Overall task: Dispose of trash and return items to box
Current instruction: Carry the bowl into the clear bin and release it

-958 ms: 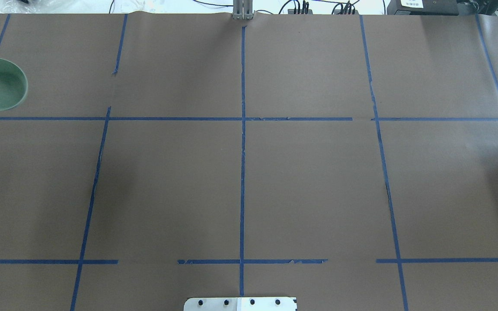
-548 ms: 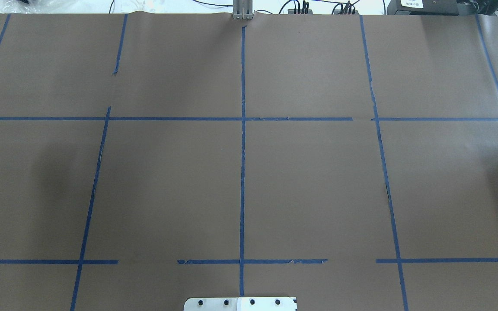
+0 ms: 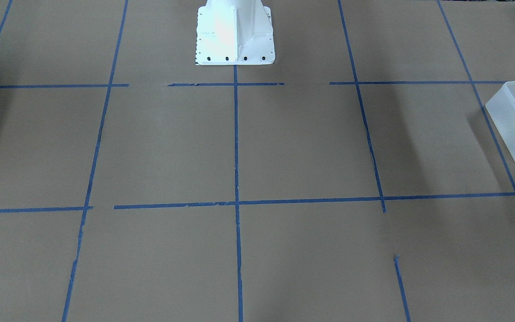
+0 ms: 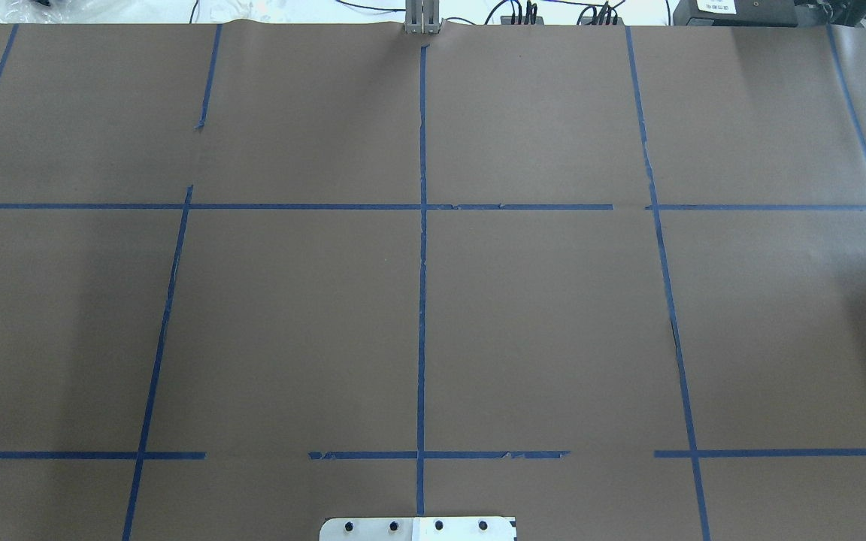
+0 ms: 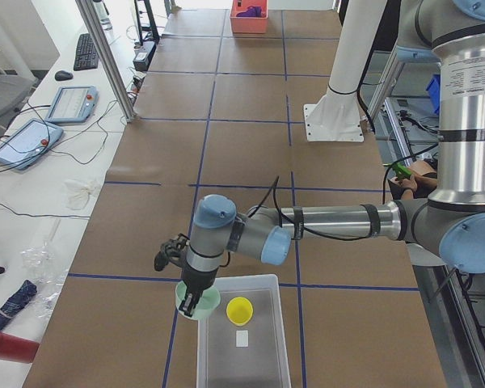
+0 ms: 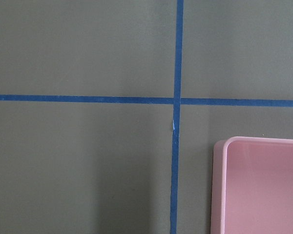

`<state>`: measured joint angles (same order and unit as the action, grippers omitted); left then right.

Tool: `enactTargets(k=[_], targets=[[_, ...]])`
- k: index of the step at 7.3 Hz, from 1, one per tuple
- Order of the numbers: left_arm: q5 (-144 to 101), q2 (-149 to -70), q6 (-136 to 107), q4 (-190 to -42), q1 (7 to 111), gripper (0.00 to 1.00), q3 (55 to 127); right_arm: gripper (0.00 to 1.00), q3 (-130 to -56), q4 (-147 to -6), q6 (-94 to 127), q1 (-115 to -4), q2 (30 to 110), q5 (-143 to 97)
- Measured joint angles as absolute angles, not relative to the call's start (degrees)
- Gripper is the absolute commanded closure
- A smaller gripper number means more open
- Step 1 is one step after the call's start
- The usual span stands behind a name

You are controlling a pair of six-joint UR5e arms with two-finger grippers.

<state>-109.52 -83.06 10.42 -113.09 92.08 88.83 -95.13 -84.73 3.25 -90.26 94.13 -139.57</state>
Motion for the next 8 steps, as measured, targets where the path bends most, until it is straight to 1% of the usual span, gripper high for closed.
enactTargets(k=[2, 3, 5, 8], targets=[[-109.51, -78.57, 16.33, -118.82, 94.78, 0.99, 86.15, 0.00, -95.26, -84.73, 3.25, -90.26, 94.13, -139.57], [-109.53, -77.32, 17.24, -120.63, 95.17, 0.01, 85.17, 0.00, -95.30, -84.73, 3.25, -90.26, 94.13, -139.57], [-109.63, -76.76, 17.28, -122.50, 95.32, 0.00, 83.37, 0.00, -95.34, -84.73, 3.25, -90.26, 94.13, -139.57], [-110.21, -77.18, 17.08, -122.70, 95.50, 0.00, 83.93, 0.00, -95.36, -84.73, 3.25, -90.26, 94.13, -139.57]])
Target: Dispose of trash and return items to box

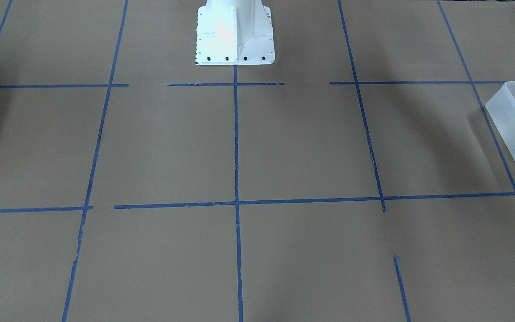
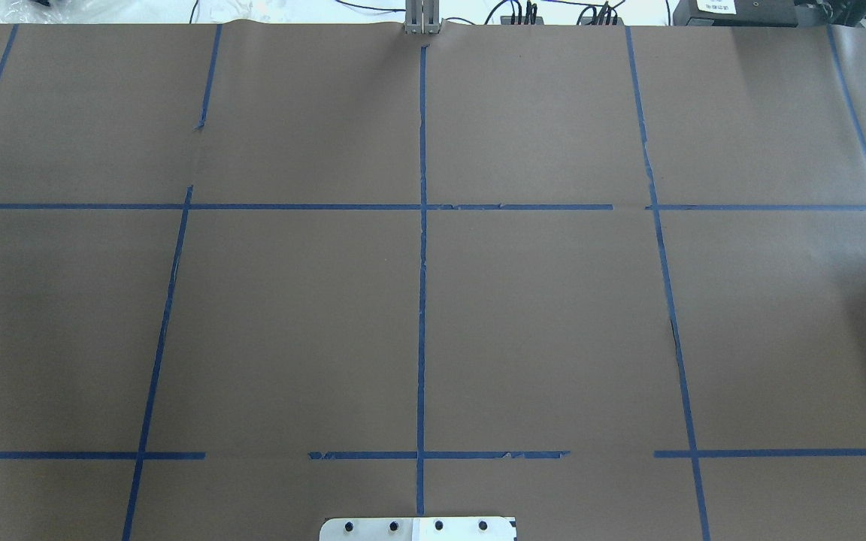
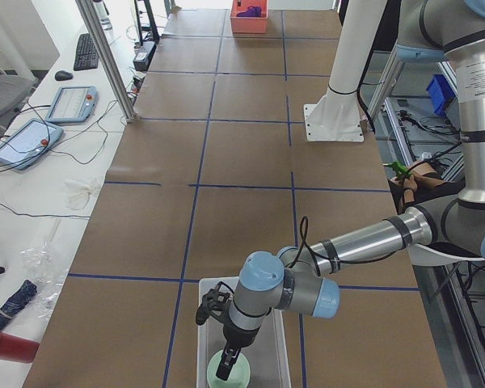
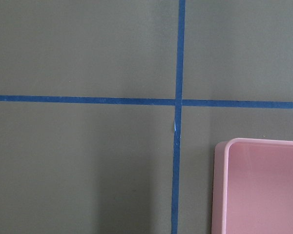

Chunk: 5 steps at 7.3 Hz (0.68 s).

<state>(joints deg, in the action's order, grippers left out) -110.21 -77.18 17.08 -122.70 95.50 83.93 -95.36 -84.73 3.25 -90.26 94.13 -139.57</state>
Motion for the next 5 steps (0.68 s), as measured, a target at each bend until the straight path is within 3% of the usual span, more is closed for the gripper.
enactTargets(k=[5], targets=[[-122.28, -78.90, 4.26, -109.79, 95.51, 0.00, 96.75, 0.00, -95.40, -84.73, 3.23, -90.26, 94.13, -139.57]])
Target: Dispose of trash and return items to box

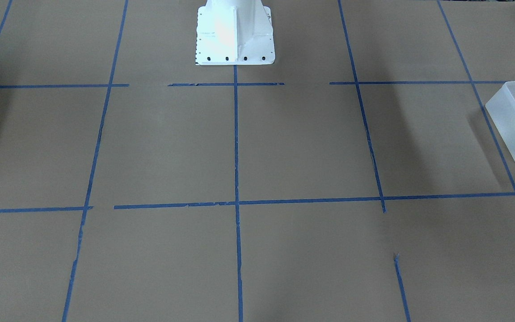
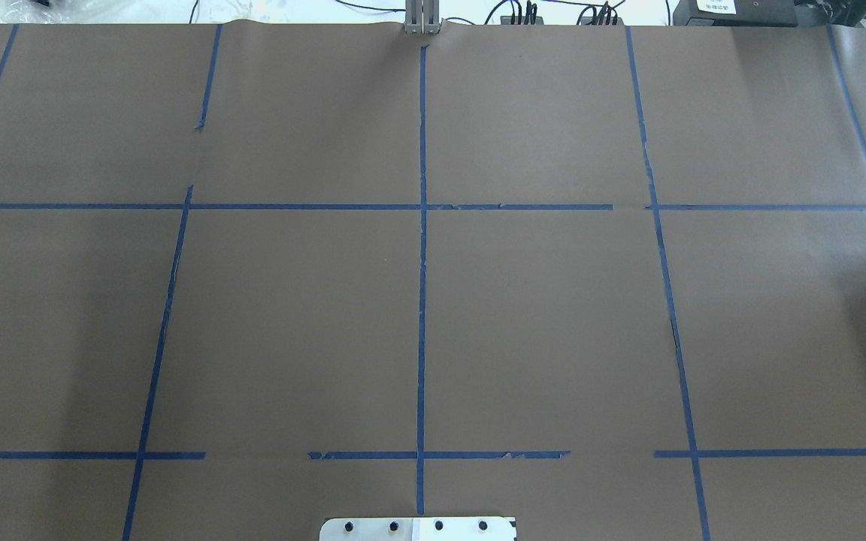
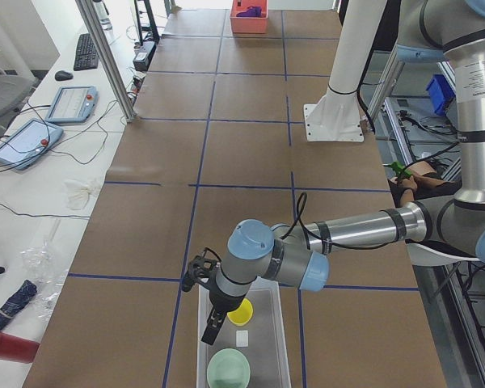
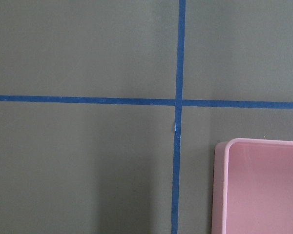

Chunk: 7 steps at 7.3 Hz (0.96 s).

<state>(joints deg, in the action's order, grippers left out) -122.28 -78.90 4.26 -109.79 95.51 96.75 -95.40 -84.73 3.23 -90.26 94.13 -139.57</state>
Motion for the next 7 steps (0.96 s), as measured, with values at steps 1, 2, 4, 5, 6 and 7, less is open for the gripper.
enactTargets(k=[1, 2, 4, 5, 6, 7], targets=[[-126.08, -79.20, 1.78, -106.79, 95.32, 0.00, 98.34, 0.00, -95.40, -84.73, 3.21, -90.26, 94.13, -139.59], [-128.75, -79.41, -0.58, -105.42, 94.74, 0.00, 99.08, 0.00, -95.41, -84.73, 3.21, -90.26, 94.13, -139.63], [-130.62, -79.44, -4.91, -104.62, 92.12, 0.00, 101.32, 0.00, -95.38, -84.73, 3.17, -90.26, 94.13, -139.65], [-130.81, -79.38, -6.00, -104.45, 91.10, 0.00, 102.32, 0.00, -95.37, -84.73, 3.17, -90.26, 94.13, -139.68], [-130.90, -79.33, -6.45, -104.35, 90.46, 0.00, 102.79, 0.00, -95.34, -84.73, 3.17, -90.26, 94.11, -139.72], [-130.94, -79.27, -6.61, -104.28, 90.22, 0.00, 102.97, 0.00, -95.25, -84.73, 3.17, -90.26, 94.07, -139.73]])
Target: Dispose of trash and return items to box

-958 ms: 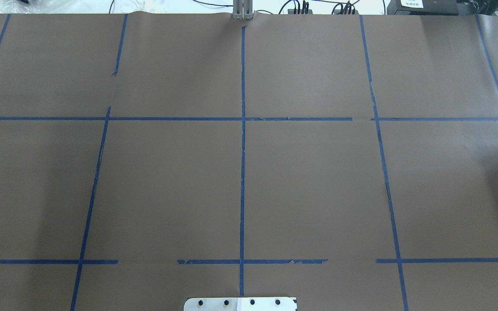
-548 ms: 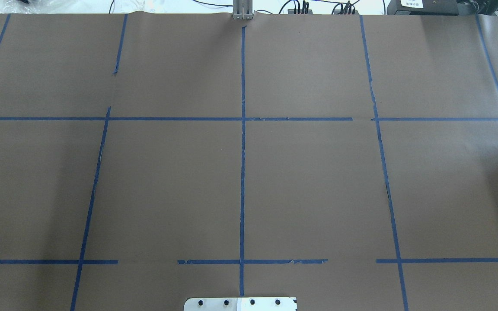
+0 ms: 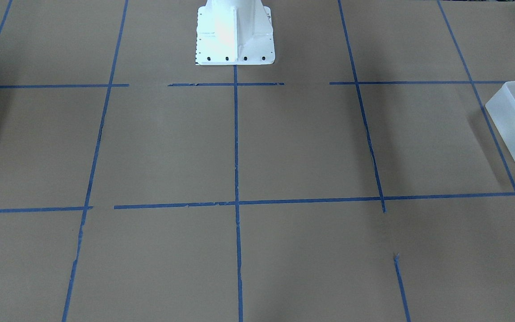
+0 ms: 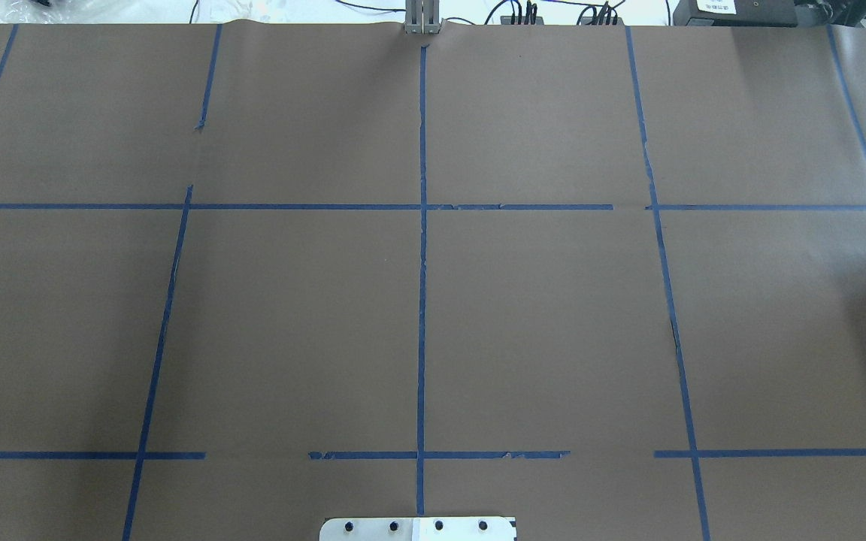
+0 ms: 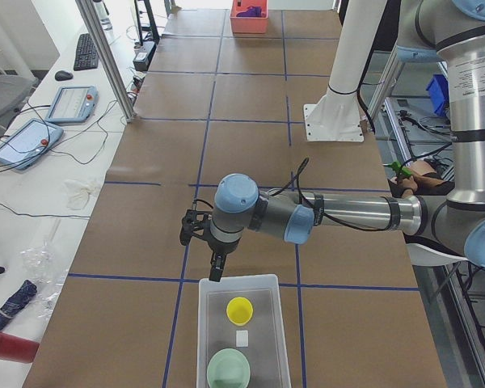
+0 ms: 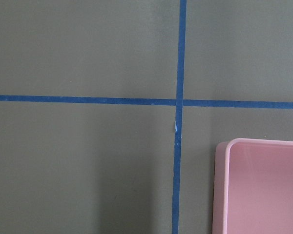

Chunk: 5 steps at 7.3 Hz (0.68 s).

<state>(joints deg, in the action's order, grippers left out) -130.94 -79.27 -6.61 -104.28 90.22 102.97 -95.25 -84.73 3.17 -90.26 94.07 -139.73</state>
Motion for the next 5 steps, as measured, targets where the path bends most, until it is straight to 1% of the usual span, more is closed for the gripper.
enactTargets(k=[3, 5], targets=[[-130.98, -80.01, -6.66, -104.30, 90.09, 0.00, 102.24, 0.00, -94.98, -84.73, 3.16, -90.26, 94.02, -139.75], [-130.96, -82.41, -6.49, -104.29, 90.09, 0.00, 100.30, 0.00, -94.65, -84.73, 3.14, -90.26, 93.85, -139.75]])
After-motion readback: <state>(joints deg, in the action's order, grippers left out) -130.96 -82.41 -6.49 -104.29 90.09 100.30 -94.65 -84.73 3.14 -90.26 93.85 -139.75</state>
